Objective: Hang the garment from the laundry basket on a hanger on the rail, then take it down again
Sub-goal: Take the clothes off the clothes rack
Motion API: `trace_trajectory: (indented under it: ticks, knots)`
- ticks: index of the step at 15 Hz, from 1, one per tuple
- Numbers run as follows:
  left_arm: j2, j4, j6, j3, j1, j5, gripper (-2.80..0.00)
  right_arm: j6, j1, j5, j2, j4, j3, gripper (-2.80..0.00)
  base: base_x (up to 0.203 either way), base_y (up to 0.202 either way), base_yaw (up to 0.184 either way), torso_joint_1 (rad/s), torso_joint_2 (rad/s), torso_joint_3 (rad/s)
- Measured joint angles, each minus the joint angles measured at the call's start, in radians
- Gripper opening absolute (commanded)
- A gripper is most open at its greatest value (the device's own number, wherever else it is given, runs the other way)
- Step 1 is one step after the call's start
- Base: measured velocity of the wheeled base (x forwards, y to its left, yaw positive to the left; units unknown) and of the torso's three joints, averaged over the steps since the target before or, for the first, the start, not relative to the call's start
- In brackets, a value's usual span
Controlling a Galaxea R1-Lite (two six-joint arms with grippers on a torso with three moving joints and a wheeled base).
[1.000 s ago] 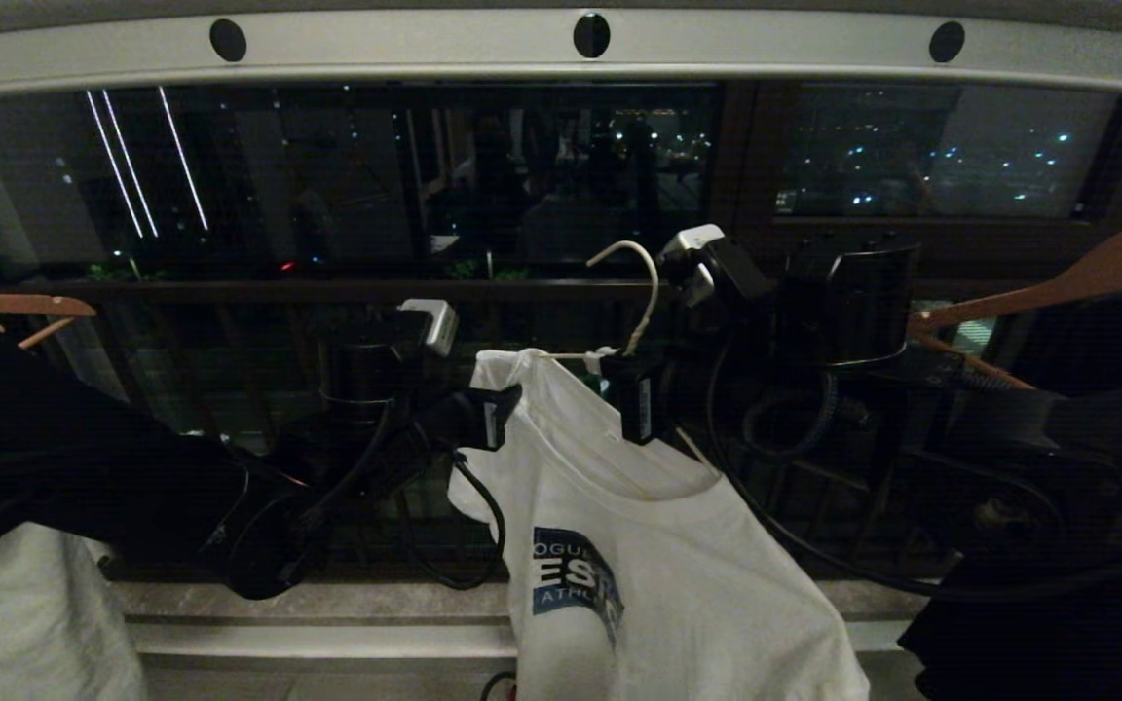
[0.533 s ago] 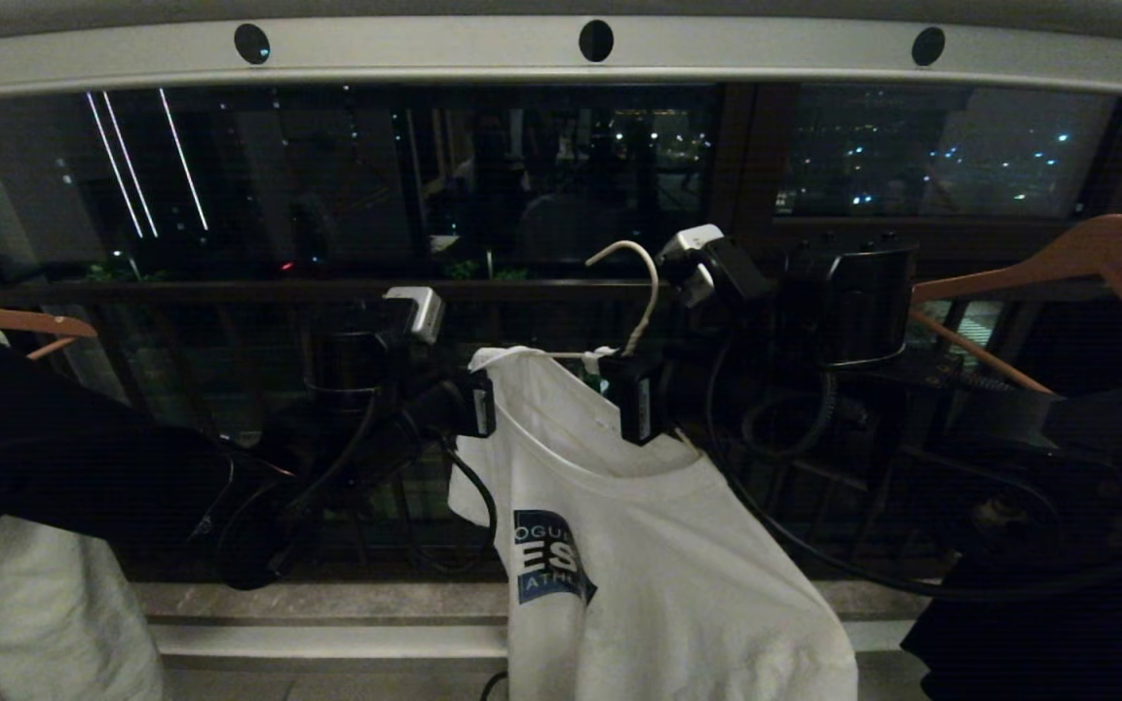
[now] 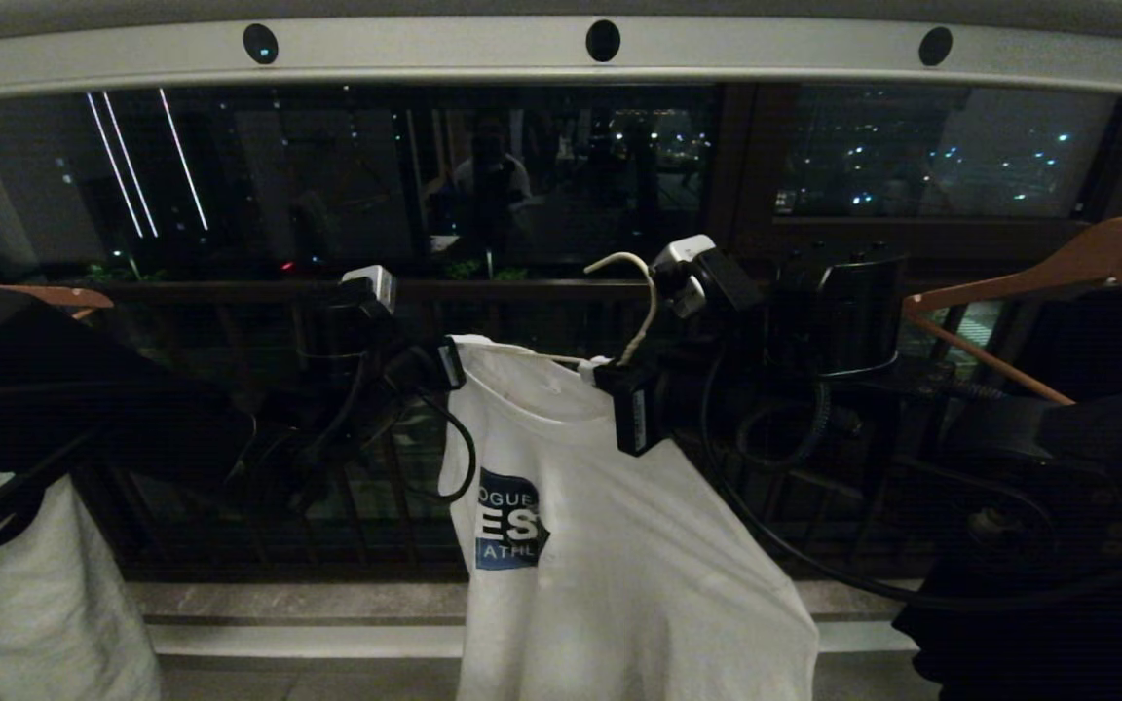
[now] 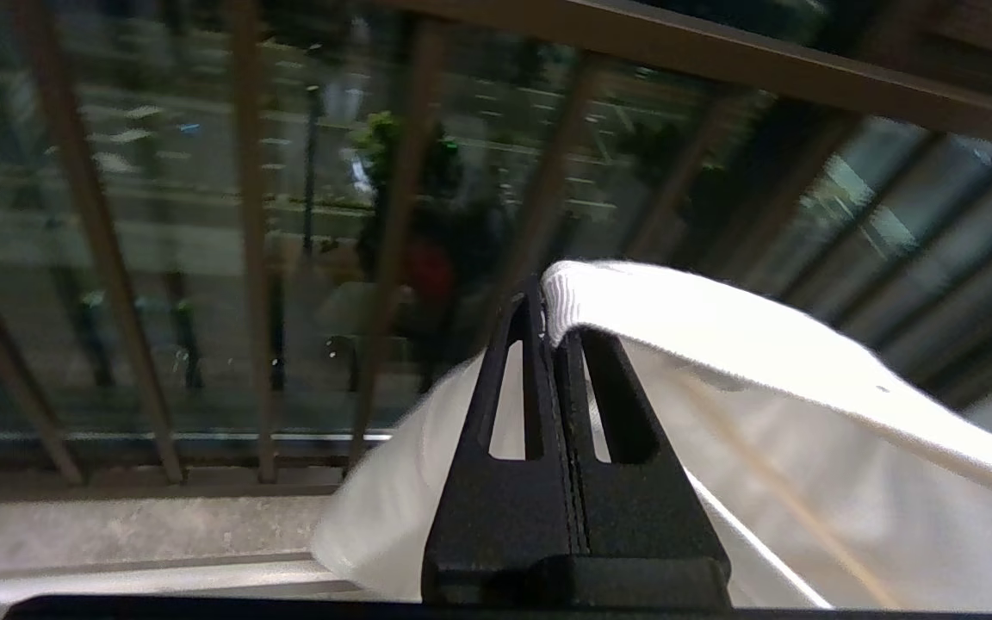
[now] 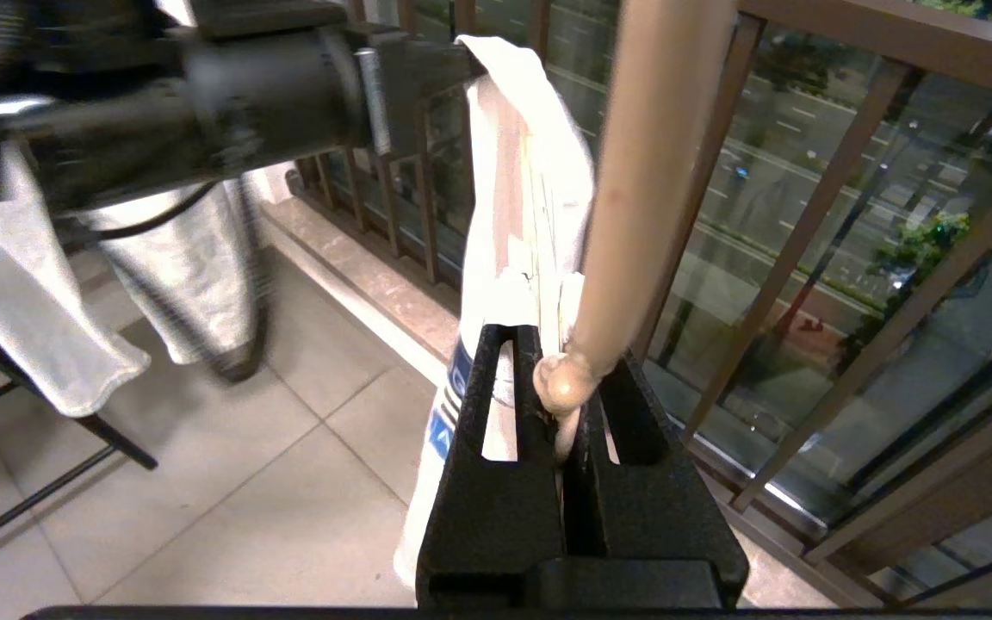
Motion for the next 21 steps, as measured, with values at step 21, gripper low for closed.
trace_trajectory:
  ticks: [21]
  knots:
    - [0.148,0.004,0.074,0.019,-0.085,0.084,-2.80,0.002,-0.016,-0.081,0.097,-0.185,-0.020,-2.80,0.000,0.000,0.000,0.000,0.00,0.000]
